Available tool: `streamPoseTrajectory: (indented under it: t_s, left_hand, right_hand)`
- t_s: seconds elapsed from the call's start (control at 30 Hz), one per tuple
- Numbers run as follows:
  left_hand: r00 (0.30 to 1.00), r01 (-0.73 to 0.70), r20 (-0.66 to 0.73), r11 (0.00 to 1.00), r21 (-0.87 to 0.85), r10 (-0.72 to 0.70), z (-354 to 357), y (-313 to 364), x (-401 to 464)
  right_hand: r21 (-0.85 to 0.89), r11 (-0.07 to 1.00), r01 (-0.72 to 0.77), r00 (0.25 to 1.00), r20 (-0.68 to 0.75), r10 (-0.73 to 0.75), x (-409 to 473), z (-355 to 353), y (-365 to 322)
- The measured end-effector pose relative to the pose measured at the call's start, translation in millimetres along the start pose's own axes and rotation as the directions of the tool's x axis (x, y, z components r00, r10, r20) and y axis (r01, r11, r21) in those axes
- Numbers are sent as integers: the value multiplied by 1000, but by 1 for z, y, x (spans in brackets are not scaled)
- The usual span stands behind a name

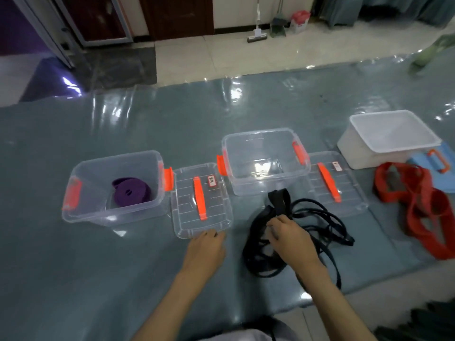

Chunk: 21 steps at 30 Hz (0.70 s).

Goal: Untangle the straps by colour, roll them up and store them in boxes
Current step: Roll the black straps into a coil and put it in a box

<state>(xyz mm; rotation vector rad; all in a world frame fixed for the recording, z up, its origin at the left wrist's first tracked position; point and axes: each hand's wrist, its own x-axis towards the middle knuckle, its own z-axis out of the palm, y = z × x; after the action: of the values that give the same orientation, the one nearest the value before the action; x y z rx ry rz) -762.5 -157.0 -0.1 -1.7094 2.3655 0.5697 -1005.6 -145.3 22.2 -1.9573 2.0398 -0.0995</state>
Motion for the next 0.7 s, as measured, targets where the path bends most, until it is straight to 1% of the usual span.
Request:
streamPoseTrajectory:
  t_s: [0.1,0.13,0.2,0.23,0.3,0.37,0.43,0.5,0.57,0.63,0.7]
  left_hand:
    - [997,74,7,966,-249,-74,18,37,20]
    - [993,117,24,935,-335,-116,25,49,28]
    - [969,247,114,841,-482,-219,34,72,39]
    - [949,316,172,791,-524,-265,38,82,44]
    - [909,417,241,745,-520,-340,45,98,52]
    - [884,463,224,709,-532,-410,49,107,56]
    - [851,500,223,605,-620,-475,51,111,58]
    - [815,513,202,515,-687,-543,51,108,57]
    - [781,483,169,409,-774,-602,47,102,55]
    - [756,389,117,299,-871,-644,36,97,52]
    - [727,283,64,214,-935,-683,20,94,47]
  right_hand:
    - [20,1000,24,998,60,-25,9,0,39]
    - [28,999,27,996,85,-30,10,1,51]
    - [67,997,44,989,136,-53,10,4,74]
    - [86,995,58,983,167,-72,10,6,85]
    - [124,990,70,965,244,-99,11,11,102]
    - [191,981,48,940,322,-109,12,13,115]
    - [224,974,21,923,369,-105,14,14,126]
    - [195,981,1,922,380,-76,15,15,137]
    - [185,983,-12,932,357,-56,18,14,147]
    - [210,978,-12,948,314,-56,24,12,151]
    - [210,978,5,951,301,-69,31,10,150]
